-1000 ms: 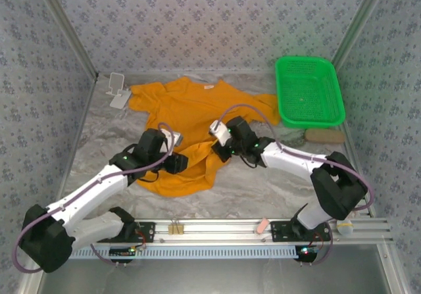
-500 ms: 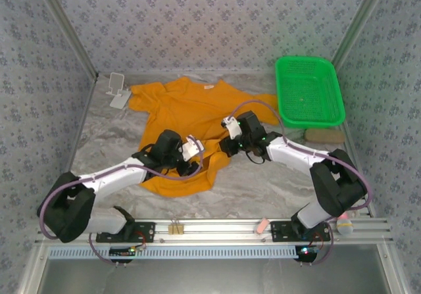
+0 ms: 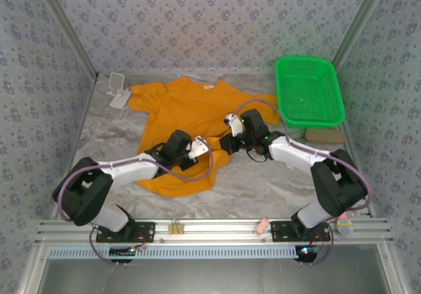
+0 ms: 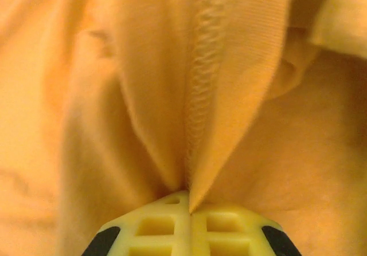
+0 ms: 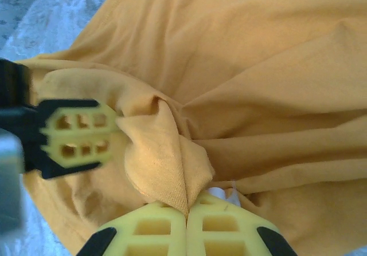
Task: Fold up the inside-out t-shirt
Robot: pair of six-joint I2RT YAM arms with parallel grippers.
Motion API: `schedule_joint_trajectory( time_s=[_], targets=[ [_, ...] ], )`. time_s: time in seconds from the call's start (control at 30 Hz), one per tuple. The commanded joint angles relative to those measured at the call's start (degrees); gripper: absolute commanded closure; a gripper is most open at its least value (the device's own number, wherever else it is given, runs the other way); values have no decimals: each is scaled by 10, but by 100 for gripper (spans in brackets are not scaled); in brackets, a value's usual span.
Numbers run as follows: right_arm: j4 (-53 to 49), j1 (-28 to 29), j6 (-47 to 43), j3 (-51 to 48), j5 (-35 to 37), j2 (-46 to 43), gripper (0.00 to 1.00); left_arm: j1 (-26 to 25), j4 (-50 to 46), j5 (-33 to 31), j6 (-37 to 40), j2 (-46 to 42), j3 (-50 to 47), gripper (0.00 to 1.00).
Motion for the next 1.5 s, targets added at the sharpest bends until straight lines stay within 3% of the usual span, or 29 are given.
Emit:
schedule_joint_trajectory(
  time_s=[0.0, 0.17, 0.27, 0.33, 0.43, 0.53, 0.6, 0.73, 0.83, 0.93, 1.13, 1.23, 1.27, 1.3, 1.33, 1.47],
  targets=[
    [-14, -2, -35, -7, 46, -8, 93, 5, -37, 16, -32, -90, 30, 100],
    [-14, 7, -151, -9, 98, -10, 92, 24, -242, 105, -76, -150, 103, 100],
    [20, 13, -175, -25, 166, -35, 87, 42, -284, 167, -135, -168, 119, 100],
    [54, 24, -180, -47, 224, -68, 74, 45, -272, 223, -174, -185, 120, 100],
    [126, 53, -203, -106, 153, -139, 52, 49, -253, 253, -233, -201, 125, 100],
    [223, 101, -191, -177, 25, -196, 49, 67, -254, 277, -253, -201, 137, 100],
    [210, 157, -194, -174, 29, -200, 49, 84, -272, 286, -263, -193, 153, 100],
    [244, 262, -172, -135, 96, -112, 49, 108, -299, 298, -271, -177, 178, 100],
    [299, 290, -74, -89, 219, -10, 48, 123, -293, 317, -287, -178, 188, 100],
    [284, 334, -37, -30, 349, 71, 47, 142, -291, 348, -325, -170, 205, 100],
    [233, 346, 111, 51, 546, 180, 43, 146, -329, 382, -329, -144, 249, 100],
    [229, 317, 154, 75, 552, 215, 36, 145, -321, 378, -337, -153, 250, 100],
    [235, 310, 151, 85, 538, 228, 25, 145, -321, 377, -341, -155, 253, 100],
    [219, 306, 157, 98, 541, 239, 9, 145, -322, 377, -344, -155, 257, 100],
    [191, 302, 170, 119, 552, 251, 5, 146, -320, 380, -349, -156, 260, 100],
    [175, 284, 195, 143, 540, 296, 6, 144, -305, 393, -354, -159, 269, 100]
  ],
)
